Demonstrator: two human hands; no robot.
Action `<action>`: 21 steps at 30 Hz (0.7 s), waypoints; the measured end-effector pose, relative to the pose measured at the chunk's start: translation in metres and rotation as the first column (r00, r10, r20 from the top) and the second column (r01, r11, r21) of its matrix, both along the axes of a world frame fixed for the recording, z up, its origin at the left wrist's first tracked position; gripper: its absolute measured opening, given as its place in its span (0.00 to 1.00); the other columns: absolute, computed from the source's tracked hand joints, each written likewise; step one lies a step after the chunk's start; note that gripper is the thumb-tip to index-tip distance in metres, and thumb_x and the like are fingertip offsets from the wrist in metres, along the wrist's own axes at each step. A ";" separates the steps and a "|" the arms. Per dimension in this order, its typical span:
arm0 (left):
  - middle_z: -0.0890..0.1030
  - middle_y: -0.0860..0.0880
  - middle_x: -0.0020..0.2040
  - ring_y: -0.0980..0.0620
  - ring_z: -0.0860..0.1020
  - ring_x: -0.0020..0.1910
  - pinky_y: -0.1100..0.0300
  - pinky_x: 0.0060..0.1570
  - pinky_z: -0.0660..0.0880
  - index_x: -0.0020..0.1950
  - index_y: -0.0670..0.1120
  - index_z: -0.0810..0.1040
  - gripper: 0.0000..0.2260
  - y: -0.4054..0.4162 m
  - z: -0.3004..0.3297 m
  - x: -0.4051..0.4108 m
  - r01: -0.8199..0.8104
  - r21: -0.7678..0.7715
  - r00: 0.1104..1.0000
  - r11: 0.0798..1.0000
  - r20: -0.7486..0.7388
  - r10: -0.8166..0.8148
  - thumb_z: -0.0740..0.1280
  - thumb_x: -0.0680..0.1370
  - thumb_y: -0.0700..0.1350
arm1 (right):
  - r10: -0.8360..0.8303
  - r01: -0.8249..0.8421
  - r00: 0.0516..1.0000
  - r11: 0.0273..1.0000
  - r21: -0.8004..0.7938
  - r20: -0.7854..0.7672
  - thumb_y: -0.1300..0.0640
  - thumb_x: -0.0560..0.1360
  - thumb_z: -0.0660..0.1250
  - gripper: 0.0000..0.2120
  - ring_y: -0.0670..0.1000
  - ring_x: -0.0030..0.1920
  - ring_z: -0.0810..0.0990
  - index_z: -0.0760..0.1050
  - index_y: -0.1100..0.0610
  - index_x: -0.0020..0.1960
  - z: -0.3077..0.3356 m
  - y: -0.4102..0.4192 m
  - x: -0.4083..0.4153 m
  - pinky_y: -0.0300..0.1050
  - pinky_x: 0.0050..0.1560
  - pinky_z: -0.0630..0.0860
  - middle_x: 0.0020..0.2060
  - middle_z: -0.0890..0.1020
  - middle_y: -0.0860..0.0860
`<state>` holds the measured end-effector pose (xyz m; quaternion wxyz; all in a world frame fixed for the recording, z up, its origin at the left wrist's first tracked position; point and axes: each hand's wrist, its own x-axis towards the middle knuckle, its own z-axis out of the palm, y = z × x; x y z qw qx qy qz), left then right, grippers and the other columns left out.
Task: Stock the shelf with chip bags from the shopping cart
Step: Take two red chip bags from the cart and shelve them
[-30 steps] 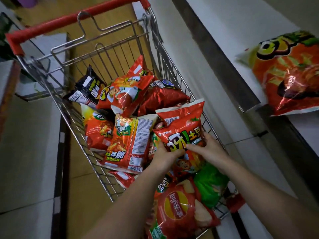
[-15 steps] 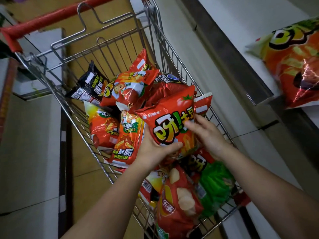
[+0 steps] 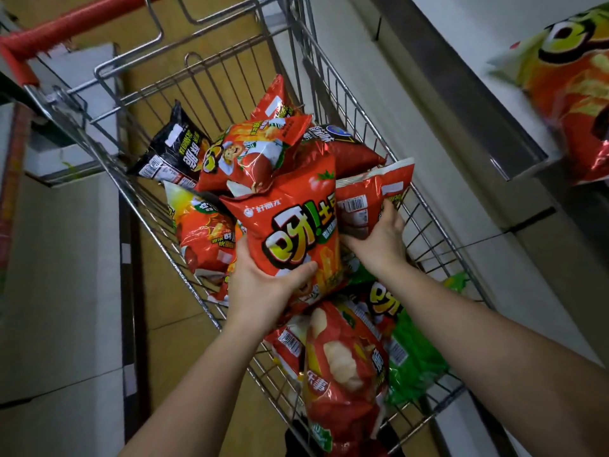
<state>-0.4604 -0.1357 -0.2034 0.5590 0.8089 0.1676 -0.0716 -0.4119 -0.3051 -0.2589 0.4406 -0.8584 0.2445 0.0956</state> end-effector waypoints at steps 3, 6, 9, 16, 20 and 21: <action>0.75 0.62 0.50 0.56 0.76 0.53 0.59 0.54 0.73 0.64 0.55 0.64 0.36 0.000 -0.005 -0.005 -0.004 -0.008 1.000 1.000 0.008 0.005 0.80 0.64 0.44 | -0.047 0.047 0.999 0.999 0.008 -0.009 0.49 0.69 0.73 0.50 0.59 0.74 0.55 0.43 0.56 0.76 0.001 0.014 0.010 0.54 0.70 0.58 0.75 0.50 0.56; 0.76 0.56 0.55 0.55 0.76 0.55 0.57 0.56 0.73 0.67 0.54 0.64 0.37 0.000 -0.008 -0.004 -0.017 -0.028 1.000 0.999 -0.001 0.017 0.80 0.64 0.44 | -0.122 0.122 0.992 0.992 -0.009 -0.041 0.48 0.71 0.71 0.47 0.59 0.74 0.52 0.43 0.57 0.76 0.006 0.022 0.023 0.54 0.70 0.56 0.75 0.50 0.56; 0.75 0.55 0.56 0.54 0.76 0.56 0.56 0.57 0.73 0.69 0.52 0.62 0.39 0.002 -0.011 -0.002 -0.025 -0.063 1.000 0.998 -0.021 0.023 0.79 0.65 0.45 | -0.149 0.143 0.986 0.986 -0.081 -0.069 0.45 0.70 0.70 0.46 0.61 0.73 0.56 0.45 0.57 0.75 0.002 0.022 0.034 0.57 0.69 0.58 0.73 0.54 0.57; 0.76 0.54 0.58 0.54 0.76 0.56 0.56 0.57 0.73 0.70 0.50 0.62 0.38 0.002 -0.014 -0.008 -0.046 -0.102 0.999 0.994 -0.022 0.043 0.79 0.65 0.44 | -0.102 0.131 0.986 0.965 -0.228 0.135 0.48 0.73 0.67 0.28 0.59 0.62 0.73 0.63 0.57 0.68 -0.007 0.002 0.020 0.53 0.60 0.69 0.63 0.73 0.56; 0.76 0.55 0.56 0.56 0.75 0.53 0.60 0.53 0.72 0.70 0.50 0.63 0.38 0.004 -0.007 -0.012 -0.060 -0.111 0.998 0.992 0.006 0.061 0.78 0.65 0.44 | -0.087 0.134 0.970 0.971 -0.198 0.228 0.47 0.73 0.68 0.26 0.57 0.59 0.75 0.67 0.54 0.67 0.001 -0.010 0.006 0.52 0.59 0.71 0.59 0.77 0.54; 0.75 0.56 0.55 0.57 0.75 0.53 0.60 0.53 0.72 0.69 0.50 0.63 0.37 0.005 -0.005 -0.012 -0.063 -0.114 0.998 0.992 0.007 0.064 0.78 0.65 0.43 | -0.075 0.122 0.966 0.976 -0.179 0.246 0.47 0.72 0.68 0.26 0.56 0.59 0.75 0.67 0.53 0.67 0.005 -0.014 0.003 0.51 0.59 0.71 0.59 0.77 0.53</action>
